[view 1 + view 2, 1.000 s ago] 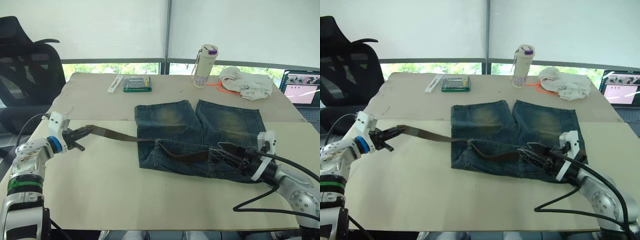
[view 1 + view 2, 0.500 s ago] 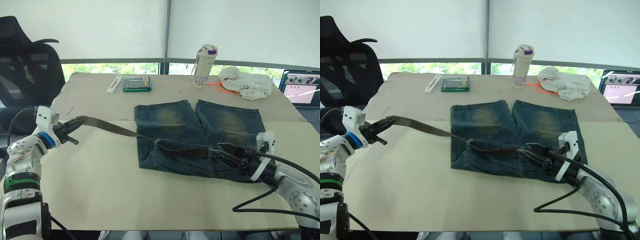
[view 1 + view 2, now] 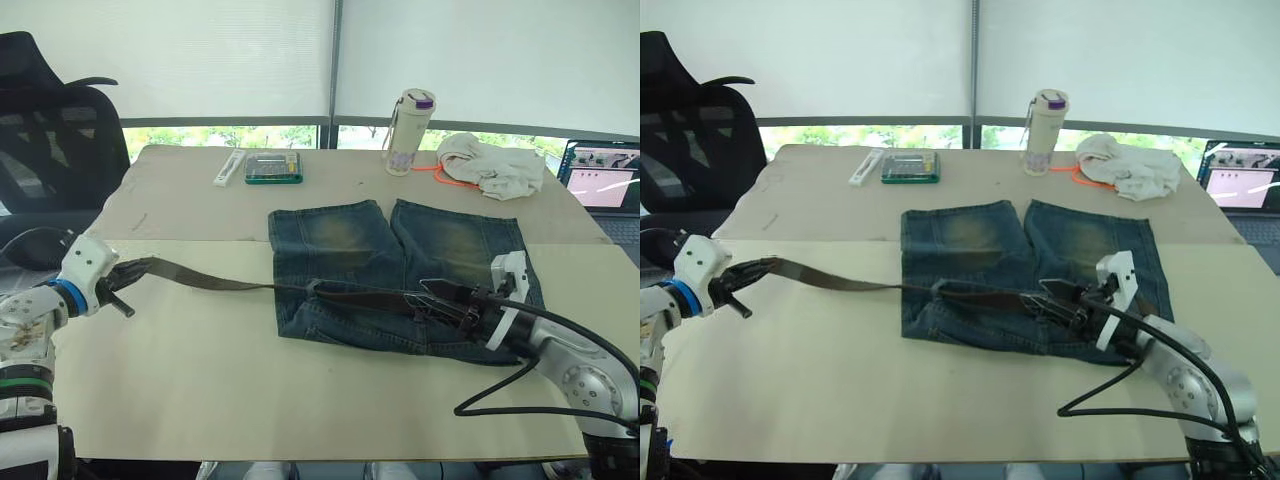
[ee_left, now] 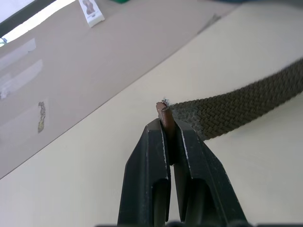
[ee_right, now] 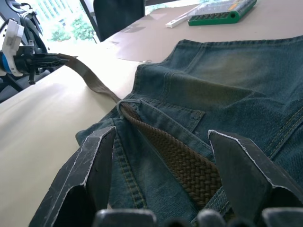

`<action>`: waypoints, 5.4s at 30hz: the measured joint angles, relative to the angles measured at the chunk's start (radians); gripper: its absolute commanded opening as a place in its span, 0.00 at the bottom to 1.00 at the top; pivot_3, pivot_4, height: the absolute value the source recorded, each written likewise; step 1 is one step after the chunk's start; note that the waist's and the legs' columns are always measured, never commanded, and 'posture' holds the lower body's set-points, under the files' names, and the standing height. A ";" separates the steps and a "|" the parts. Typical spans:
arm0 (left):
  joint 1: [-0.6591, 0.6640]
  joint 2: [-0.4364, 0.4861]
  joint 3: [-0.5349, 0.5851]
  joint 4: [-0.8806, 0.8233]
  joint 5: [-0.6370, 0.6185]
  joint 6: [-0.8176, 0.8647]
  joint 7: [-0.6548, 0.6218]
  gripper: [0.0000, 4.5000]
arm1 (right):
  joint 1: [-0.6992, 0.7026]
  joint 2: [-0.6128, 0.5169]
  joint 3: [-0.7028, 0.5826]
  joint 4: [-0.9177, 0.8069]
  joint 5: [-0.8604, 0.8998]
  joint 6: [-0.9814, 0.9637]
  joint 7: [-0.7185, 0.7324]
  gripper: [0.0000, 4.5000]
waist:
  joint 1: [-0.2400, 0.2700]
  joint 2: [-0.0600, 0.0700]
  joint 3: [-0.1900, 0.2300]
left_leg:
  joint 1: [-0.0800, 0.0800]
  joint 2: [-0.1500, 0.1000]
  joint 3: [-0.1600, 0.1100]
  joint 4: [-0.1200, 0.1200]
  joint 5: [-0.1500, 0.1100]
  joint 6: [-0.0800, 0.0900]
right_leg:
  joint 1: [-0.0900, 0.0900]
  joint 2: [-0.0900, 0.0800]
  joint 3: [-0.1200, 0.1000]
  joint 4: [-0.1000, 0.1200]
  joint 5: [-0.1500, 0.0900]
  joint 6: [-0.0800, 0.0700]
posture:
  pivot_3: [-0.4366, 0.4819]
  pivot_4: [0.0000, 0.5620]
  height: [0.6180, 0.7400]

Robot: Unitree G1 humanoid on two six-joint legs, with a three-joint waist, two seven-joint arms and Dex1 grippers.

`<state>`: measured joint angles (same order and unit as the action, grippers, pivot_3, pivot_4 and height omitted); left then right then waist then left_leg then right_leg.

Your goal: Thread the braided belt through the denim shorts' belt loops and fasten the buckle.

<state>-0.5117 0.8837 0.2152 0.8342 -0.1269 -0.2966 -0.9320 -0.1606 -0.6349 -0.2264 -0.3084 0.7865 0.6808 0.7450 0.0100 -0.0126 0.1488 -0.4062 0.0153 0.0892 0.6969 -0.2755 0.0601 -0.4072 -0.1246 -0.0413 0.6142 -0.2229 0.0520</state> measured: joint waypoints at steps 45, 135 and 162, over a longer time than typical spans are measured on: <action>-0.026 -0.026 0.001 0.006 -0.019 -0.029 0.035 0.00 | -0.415 0.170 0.546 0.314 -0.600 -0.234 0.128 0.00 | -0.023 -0.002 0.000 | -0.009 0.000 0.005 0.006 0.003 -0.005 | -0.015 -0.001 -0.003 0.013 0.000 0.000 | 0.48 0.27 0.97; -0.161 -0.596 -0.321 -0.209 0.206 0.048 0.422 1.00 | -0.459 0.194 0.459 0.426 -0.665 -0.135 0.045 0.00 | -0.016 -0.004 -0.001 | -0.009 -0.002 0.005 0.009 0.003 -0.005 | -0.013 -0.002 -0.005 0.014 0.000 -0.001 | 0.48 0.27 0.97; -0.177 -0.441 -0.424 -0.460 0.145 0.558 -0.068 1.00 | -0.376 0.063 0.346 0.167 -0.597 -0.047 0.051 0.00 | -0.013 -0.004 -0.001 | -0.009 -0.001 0.005 0.010 0.003 -0.005 | -0.014 -0.002 -0.005 0.015 0.000 0.000 | 0.48 0.27 0.97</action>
<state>-0.6889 0.4425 -0.2091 0.3747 0.0182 0.2611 -0.9997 -0.5370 -0.5714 0.1200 -0.1416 0.1899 0.6336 0.7962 -0.0029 -0.0164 0.1473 -0.4154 0.0145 0.0939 0.7066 -0.2723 0.0555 -0.4209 -0.1269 -0.0462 0.6288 -0.2226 0.0515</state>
